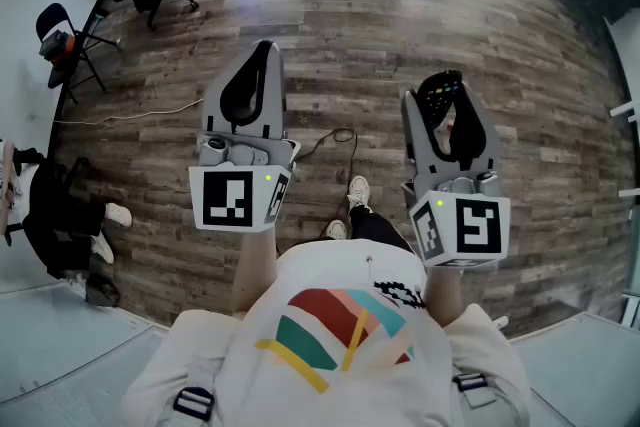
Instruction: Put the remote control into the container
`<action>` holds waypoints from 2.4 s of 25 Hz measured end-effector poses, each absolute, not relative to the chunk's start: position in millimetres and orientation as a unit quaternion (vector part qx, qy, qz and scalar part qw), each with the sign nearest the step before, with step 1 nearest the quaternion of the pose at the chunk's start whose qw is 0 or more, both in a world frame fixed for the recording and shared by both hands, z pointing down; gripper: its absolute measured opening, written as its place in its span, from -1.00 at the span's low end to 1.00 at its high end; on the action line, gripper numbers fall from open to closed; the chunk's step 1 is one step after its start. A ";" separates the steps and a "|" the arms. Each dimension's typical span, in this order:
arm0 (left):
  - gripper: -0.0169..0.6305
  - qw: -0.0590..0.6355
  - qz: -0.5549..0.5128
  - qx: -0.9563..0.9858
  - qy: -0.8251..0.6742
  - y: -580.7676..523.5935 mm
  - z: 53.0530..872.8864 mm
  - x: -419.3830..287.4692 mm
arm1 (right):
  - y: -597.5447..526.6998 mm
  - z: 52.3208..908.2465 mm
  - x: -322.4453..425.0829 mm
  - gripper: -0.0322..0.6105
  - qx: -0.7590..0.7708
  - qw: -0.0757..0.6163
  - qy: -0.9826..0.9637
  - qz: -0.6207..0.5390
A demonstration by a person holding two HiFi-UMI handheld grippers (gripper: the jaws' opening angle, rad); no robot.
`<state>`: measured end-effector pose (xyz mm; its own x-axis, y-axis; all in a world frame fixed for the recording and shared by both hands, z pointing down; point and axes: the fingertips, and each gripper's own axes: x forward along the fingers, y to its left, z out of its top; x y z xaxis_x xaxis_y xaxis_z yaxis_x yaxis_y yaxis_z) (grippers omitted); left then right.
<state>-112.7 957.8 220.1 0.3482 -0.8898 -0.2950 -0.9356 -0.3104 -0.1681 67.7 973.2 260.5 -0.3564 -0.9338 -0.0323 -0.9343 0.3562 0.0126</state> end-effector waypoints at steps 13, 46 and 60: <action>-0.93 0.145 0.065 -0.810 0.564 927.0 229.4 -107.4 | 945.7 266.4 73.0 -0.11 -0.567 0.012 0.824 0.004; -0.93 0.137 0.057 -0.813 0.563 664.1 240.5 -77.4 | 686.8 288.0 109.0 -0.11 -0.571 0.009 0.820 -0.015; -0.93 0.123 0.071 -0.823 0.550 445.8 222.6 -169.1 | 476.8 253.4 10.0 -0.11 -0.577 -0.001 0.817 0.011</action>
<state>-169.1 445.8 222.6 0.3846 -0.8883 -0.2511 -0.9229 -0.3644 -0.1243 10.0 476.8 253.4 -0.3345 -0.9423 -0.0107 -0.9423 0.3343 0.0193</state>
